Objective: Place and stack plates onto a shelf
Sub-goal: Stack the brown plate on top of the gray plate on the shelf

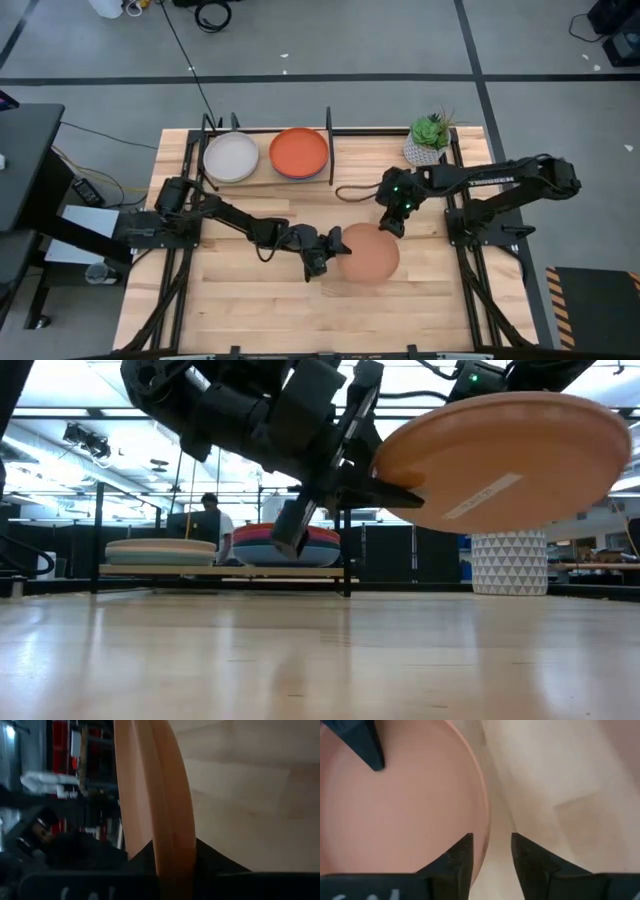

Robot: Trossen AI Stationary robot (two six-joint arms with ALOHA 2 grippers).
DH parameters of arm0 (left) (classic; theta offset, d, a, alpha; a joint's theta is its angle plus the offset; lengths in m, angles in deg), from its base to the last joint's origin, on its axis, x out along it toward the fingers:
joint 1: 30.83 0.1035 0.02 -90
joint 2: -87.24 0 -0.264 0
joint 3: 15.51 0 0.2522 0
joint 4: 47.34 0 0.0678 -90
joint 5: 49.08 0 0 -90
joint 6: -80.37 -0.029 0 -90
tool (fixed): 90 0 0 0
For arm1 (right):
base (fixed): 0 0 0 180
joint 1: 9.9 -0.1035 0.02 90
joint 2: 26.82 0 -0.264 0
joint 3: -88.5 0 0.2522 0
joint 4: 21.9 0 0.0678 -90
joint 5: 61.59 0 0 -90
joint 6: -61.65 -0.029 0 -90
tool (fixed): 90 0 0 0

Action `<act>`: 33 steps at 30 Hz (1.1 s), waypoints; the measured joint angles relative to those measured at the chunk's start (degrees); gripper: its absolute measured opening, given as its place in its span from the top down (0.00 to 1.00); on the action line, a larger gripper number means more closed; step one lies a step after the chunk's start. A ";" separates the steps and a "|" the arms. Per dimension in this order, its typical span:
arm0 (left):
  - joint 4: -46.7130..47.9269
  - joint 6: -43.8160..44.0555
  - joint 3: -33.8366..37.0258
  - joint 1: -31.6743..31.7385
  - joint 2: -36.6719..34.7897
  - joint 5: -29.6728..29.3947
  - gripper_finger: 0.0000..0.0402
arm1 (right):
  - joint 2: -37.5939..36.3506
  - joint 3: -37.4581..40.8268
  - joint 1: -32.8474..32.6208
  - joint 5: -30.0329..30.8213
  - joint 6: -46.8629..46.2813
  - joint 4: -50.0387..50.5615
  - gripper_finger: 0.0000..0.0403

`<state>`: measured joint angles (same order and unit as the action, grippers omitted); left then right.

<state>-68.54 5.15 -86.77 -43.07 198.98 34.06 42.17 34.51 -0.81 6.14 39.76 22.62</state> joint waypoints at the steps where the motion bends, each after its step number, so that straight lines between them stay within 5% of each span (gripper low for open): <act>1: 0.80 1.13 -0.04 -0.20 -0.41 -1.07 0.85 | -1.04 0.00 0.69 0.05 0.74 0.09 0.64; 5: 4.99 4.26 -0.04 -1.73 -2.45 -9.82 0.85 | -5.89 0.00 3.43 2.95 3.49 0.08 0.61; 9: 10.33 8.65 -0.04 -4.32 -5.56 -21.02 0.85 | -10.52 0.00 4.67 12.63 5.07 0.03 0.61; 13: 19.65 14.27 -0.04 -7.90 -10.08 -36.83 0.85 | -13.81 0.00 4.60 20.42 7.28 -0.32 0.61; 19: 41.49 35.19 -0.06 -11.56 -19.12 -55.50 0.85 | -14.89 0.02 4.39 22.97 12.22 -2.68 0.61; 28: 87.79 87.47 -0.02 -9.60 -24.58 -58.35 0.85 | -12.57 0.04 4.39 22.82 20.17 -10.75 0.61; 33: 101.78 102.71 0.76 -4.36 -23.75 -57.22 0.85 | -10.01 0.04 4.39 22.64 23.64 -16.59 0.61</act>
<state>33.24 107.86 -86.01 -47.43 175.23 -23.16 32.16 34.55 3.58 28.79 63.40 6.03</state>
